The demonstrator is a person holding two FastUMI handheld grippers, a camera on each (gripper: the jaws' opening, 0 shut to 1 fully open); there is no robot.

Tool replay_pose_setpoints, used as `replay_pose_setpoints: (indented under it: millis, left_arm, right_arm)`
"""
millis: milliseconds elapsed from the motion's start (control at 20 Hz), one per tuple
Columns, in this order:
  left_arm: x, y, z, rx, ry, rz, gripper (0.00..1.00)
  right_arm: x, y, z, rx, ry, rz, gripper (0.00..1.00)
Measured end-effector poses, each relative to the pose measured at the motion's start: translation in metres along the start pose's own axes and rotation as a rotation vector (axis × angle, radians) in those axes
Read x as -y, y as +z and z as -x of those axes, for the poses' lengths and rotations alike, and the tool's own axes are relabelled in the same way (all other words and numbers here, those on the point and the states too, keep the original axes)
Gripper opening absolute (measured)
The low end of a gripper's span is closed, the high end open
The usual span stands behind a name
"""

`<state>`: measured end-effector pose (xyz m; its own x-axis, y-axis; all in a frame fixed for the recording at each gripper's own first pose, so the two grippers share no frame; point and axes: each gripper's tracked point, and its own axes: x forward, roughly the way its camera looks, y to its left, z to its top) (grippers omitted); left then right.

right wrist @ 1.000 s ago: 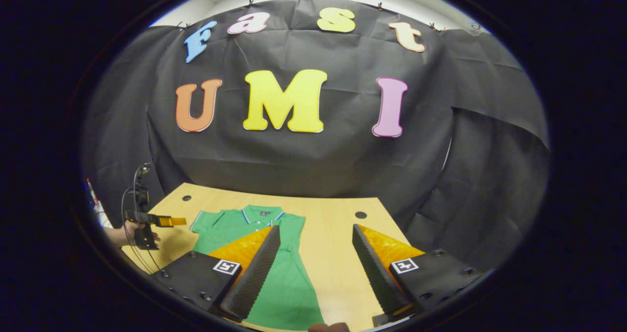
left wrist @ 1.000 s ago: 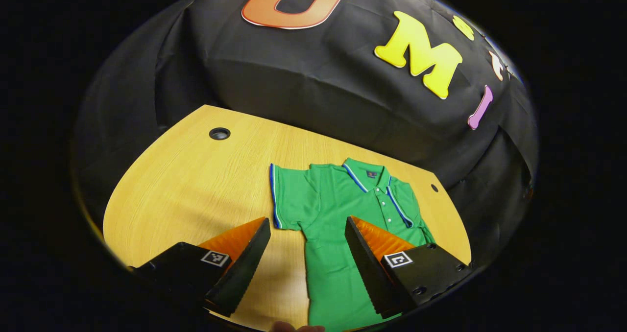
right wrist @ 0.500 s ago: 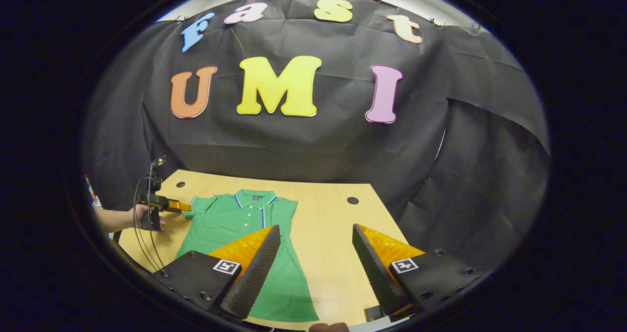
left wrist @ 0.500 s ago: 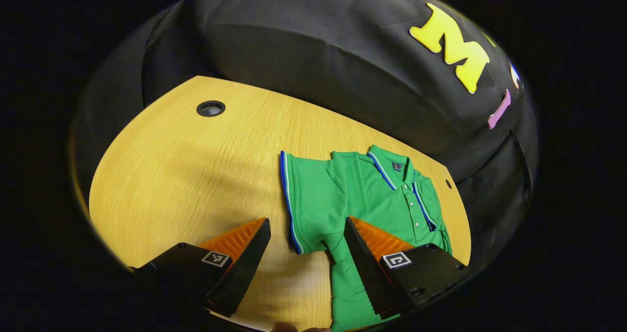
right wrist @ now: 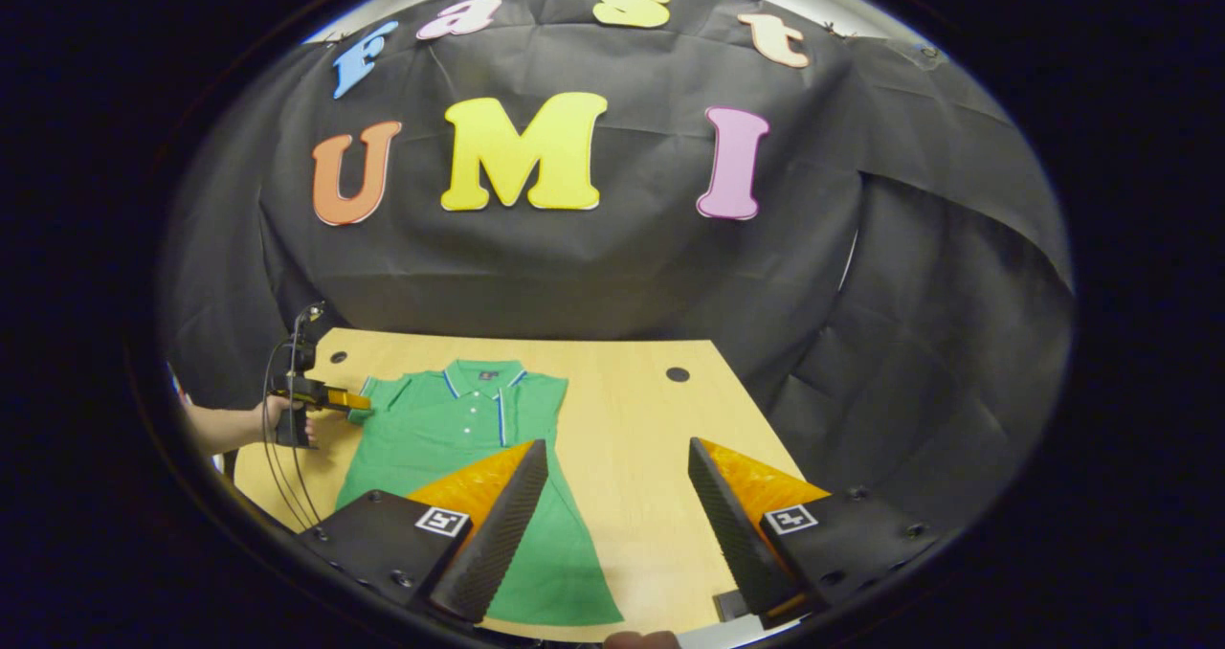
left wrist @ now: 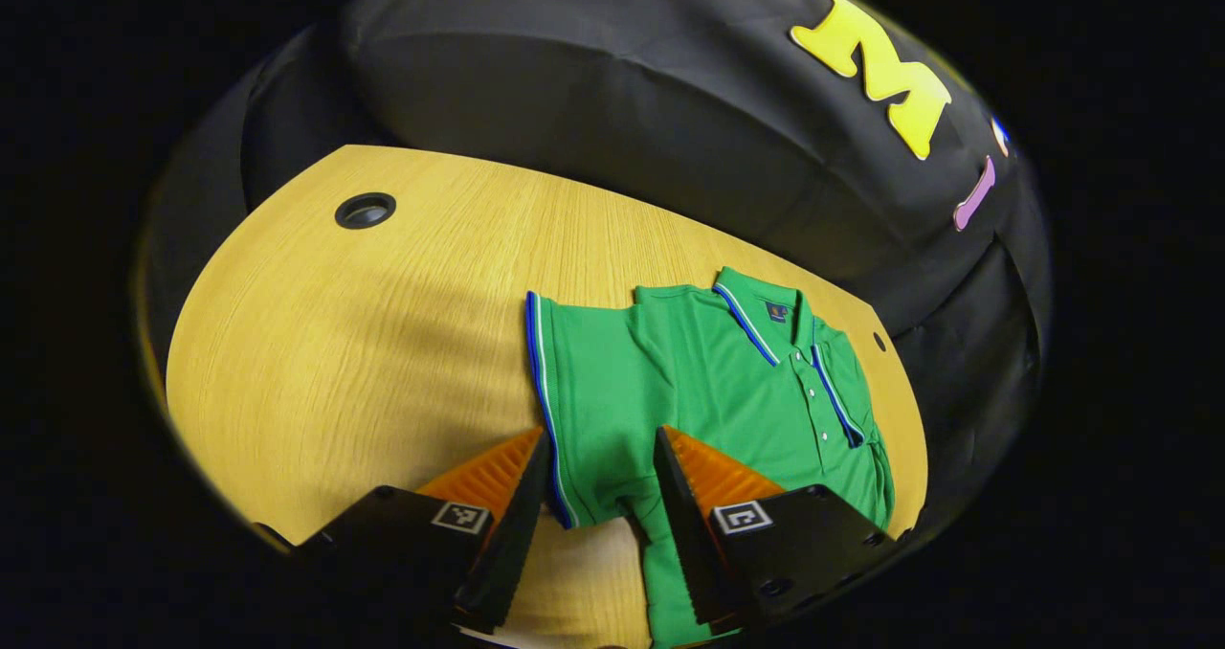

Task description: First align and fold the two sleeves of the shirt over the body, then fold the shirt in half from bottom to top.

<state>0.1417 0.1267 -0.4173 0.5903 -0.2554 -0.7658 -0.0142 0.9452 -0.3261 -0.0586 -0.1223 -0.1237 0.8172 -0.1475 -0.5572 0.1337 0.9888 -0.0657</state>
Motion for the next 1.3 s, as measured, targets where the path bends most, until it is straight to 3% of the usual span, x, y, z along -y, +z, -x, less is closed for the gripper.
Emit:
replay_pose_setpoints:
  millis: [50,200,250,350,400,450,700,1000,1300]
  left_arm:
    - [0.000,0.001,-0.002,0.000,0.008,-0.006,0.56]
    - [-0.008,0.001,-0.004,-0.015,0.062,-0.042,0.41]
    - [-0.010,0.002,-0.005,-0.015,0.070,-0.051,0.29]
    - [-0.010,0.004,-0.006,-0.003,0.066,-0.047,0.15]
    - [-0.010,0.004,-0.007,-0.003,0.067,-0.040,0.17]
    - [-0.009,0.003,-0.006,-0.004,0.066,-0.037,0.06]
    - [-0.010,0.012,-0.001,0.024,0.100,-0.042,0.03]
    - [0.013,0.032,0.019,0.081,0.079,0.047,0.03]
    - [0.063,0.051,0.025,0.116,0.081,-0.053,0.03]
  right_arm:
    - [0.001,-0.001,0.000,-0.003,0.001,-0.007,0.95]
    - [0.002,-0.005,-0.003,-0.012,0.000,-0.025,0.96]
    - [0.002,-0.006,-0.004,-0.015,0.001,-0.030,0.96]
    - [-0.001,-0.010,-0.006,-0.028,0.013,-0.056,0.96]
    - [-0.001,-0.011,-0.007,-0.032,0.015,-0.066,0.93]
    - [0.000,-0.011,-0.007,-0.032,0.012,-0.069,0.93]
    - [0.007,-0.010,-0.007,-0.021,0.003,-0.075,0.96]
    - [0.016,-0.014,-0.004,-0.017,0.006,-0.107,0.95]
    - [0.032,-0.016,0.005,0.006,0.002,-0.146,0.93]
